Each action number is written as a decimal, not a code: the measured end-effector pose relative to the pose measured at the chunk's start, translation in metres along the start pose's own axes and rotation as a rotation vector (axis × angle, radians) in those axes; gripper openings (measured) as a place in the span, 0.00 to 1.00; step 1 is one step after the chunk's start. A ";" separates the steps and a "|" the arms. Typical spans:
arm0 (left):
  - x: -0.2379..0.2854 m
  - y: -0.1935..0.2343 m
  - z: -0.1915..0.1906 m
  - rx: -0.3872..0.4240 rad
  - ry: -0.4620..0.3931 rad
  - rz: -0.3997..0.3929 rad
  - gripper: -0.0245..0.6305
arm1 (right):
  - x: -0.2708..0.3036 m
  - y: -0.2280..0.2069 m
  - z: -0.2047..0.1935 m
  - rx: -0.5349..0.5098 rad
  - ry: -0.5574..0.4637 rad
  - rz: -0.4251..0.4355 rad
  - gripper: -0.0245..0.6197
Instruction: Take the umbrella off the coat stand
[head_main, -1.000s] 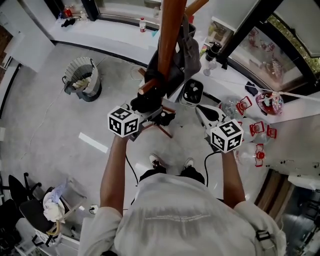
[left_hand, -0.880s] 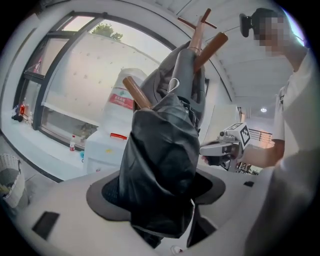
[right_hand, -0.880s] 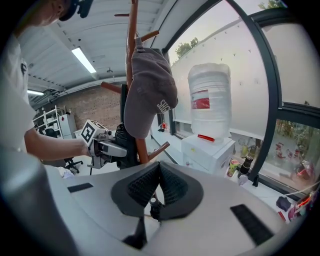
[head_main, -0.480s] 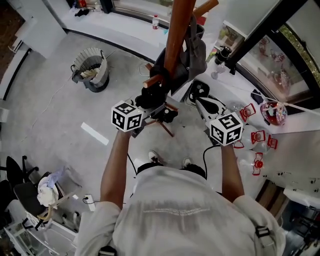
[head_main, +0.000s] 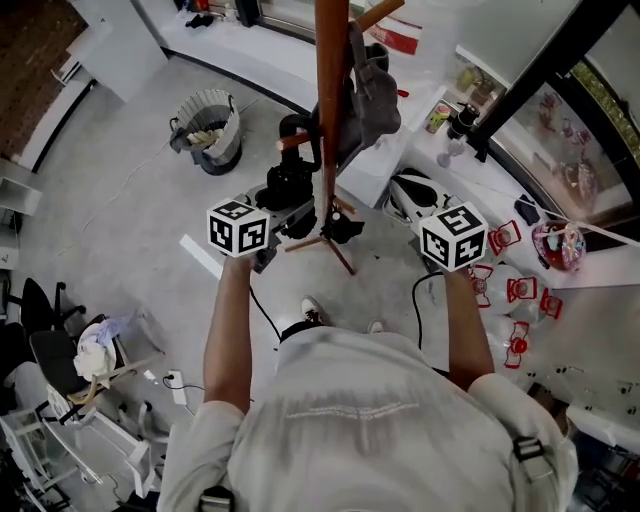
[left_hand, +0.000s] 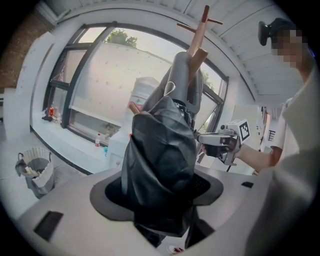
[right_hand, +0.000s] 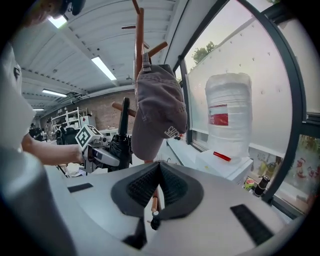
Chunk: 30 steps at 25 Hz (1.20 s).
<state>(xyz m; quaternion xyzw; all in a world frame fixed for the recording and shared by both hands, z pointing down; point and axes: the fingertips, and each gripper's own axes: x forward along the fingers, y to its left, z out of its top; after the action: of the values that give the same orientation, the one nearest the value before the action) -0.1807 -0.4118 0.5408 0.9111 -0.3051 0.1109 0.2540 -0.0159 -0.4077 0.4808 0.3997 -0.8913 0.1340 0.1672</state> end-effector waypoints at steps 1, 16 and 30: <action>-0.004 0.001 0.001 0.002 -0.003 0.022 0.49 | -0.001 0.001 0.002 -0.006 -0.006 0.007 0.08; -0.045 -0.020 0.006 -0.114 -0.082 0.207 0.48 | -0.028 0.009 0.030 -0.043 -0.093 0.084 0.08; -0.063 -0.043 0.002 -0.217 -0.128 0.242 0.47 | -0.046 0.016 0.042 -0.071 -0.138 0.185 0.08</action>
<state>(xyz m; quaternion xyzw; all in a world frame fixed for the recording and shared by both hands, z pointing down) -0.2036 -0.3515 0.4999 0.8402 -0.4382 0.0490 0.3157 -0.0076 -0.3822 0.4218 0.3176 -0.9380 0.0892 0.1063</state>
